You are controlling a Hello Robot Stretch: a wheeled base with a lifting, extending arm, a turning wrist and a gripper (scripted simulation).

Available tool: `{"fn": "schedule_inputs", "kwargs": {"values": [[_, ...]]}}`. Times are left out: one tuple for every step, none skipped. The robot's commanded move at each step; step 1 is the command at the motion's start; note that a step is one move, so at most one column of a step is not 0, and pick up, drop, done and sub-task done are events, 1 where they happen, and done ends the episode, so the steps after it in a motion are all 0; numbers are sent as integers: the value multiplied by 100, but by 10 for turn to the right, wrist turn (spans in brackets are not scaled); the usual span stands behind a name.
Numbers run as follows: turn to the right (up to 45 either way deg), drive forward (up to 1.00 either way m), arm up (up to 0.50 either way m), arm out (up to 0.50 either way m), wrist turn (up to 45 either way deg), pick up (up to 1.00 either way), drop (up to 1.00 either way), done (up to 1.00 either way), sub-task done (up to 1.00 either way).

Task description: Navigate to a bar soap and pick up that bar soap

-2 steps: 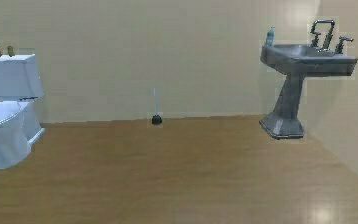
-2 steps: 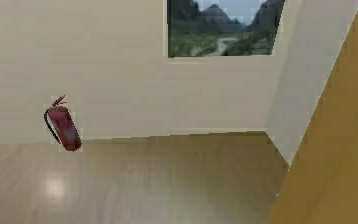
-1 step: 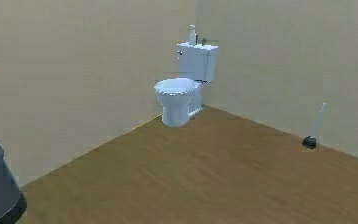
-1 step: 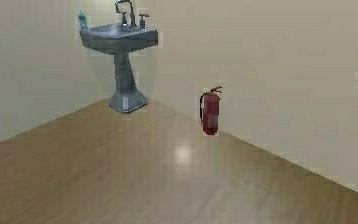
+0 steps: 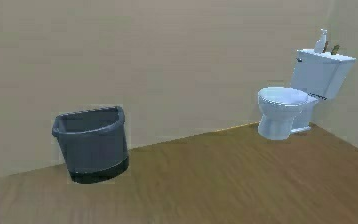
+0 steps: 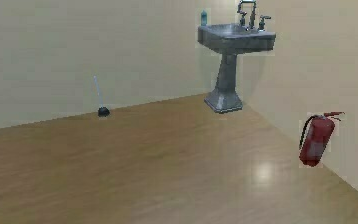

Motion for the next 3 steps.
{"fn": "schedule_inputs", "kwargs": {"values": [[0, 20, 0, 0, 0, 0, 0, 0, 0], [450, 0, 0, 0, 0, 0, 0, 0, 0], [270, 0, 0, 0, 0, 0, 0, 0, 0]]}}
